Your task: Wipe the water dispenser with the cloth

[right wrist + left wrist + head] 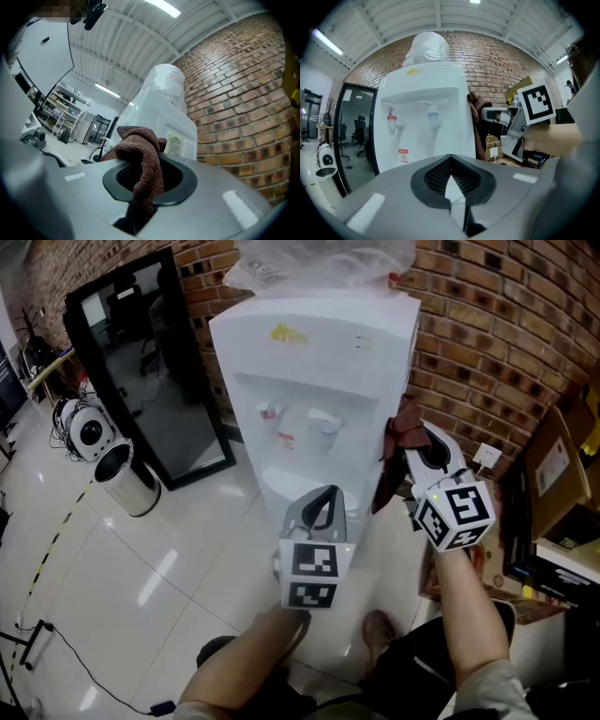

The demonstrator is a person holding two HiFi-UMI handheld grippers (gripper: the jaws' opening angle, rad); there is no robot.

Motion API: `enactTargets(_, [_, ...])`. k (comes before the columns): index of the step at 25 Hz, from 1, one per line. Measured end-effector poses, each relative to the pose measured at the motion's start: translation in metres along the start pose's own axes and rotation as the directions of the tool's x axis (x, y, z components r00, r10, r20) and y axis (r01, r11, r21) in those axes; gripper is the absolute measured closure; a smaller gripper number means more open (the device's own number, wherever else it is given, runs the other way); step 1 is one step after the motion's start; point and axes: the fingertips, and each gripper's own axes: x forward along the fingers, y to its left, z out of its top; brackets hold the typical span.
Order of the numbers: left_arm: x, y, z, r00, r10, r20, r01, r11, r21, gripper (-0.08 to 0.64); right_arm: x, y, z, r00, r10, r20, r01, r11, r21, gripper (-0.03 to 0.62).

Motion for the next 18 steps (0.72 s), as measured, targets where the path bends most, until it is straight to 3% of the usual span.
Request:
enactTargets(4, [-0.004, 0.005, -0.009, 0.997, -0.038, 0.060, 0.039, 0.999, -0.016, 0.560, -0.010, 0.006, -0.051, 0.997, -0.026, -0.078, 0.030, 0.998, 0.054, 0.518])
enactTargets(10, [-0.003, 0.006, -0.041, 0.999, -0.036, 0.020, 0.035, 0.999, 0.030, 0.560, -0.018, 0.017, -0.090, 0.990, 0.017, -0.143, -0.011, 0.999, 0.042, 0.523])
enactTargets(15, [0.003, 0.007, -0.075, 0.998, -0.043, -0.050, 0.040, 0.997, -0.064, 0.560, -0.016, 0.017, -0.092, 0.989, 0.020, -0.149, -0.011, 0.998, 0.058, 0.523])
enactTargets(18, [0.001, 0.002, -0.077, 0.997, -0.062, -0.044, 0.057, 0.992, -0.113, 0.560, -0.015, 0.017, -0.092, 0.988, 0.020, -0.156, -0.012, 0.998, 0.054, 0.523])
